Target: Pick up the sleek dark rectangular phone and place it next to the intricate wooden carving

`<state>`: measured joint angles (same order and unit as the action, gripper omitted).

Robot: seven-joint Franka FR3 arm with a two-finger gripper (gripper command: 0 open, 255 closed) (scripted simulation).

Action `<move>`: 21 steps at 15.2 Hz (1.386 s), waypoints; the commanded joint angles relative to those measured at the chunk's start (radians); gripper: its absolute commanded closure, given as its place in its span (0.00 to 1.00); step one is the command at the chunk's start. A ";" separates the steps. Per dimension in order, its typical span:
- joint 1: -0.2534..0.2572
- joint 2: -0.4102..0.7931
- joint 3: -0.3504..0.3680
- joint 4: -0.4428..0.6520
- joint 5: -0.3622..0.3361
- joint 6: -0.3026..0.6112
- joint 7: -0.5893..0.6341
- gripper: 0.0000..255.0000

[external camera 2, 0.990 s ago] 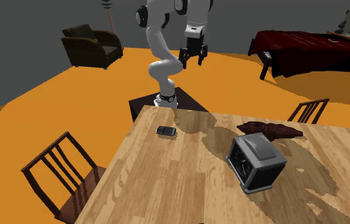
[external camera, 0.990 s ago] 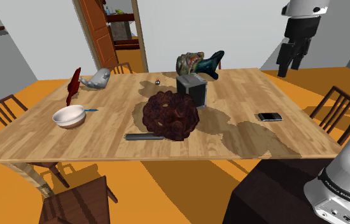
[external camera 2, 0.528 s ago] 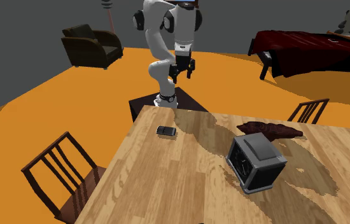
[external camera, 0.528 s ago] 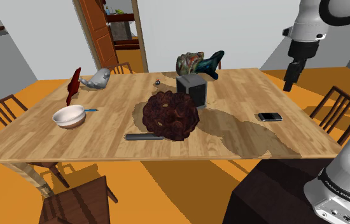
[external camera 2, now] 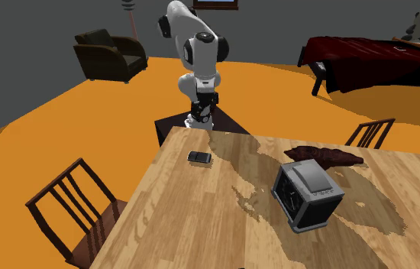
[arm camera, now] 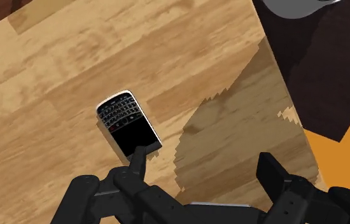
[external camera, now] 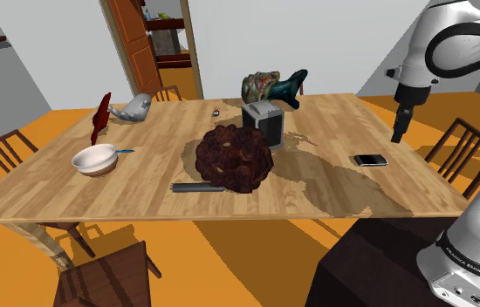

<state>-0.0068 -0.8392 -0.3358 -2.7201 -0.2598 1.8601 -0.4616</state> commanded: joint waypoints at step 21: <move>0.140 0.547 -0.463 -0.056 -0.085 0.673 -0.513 0.00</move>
<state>0.1297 -0.2999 -0.7956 -2.7755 -0.3484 2.5243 -0.9716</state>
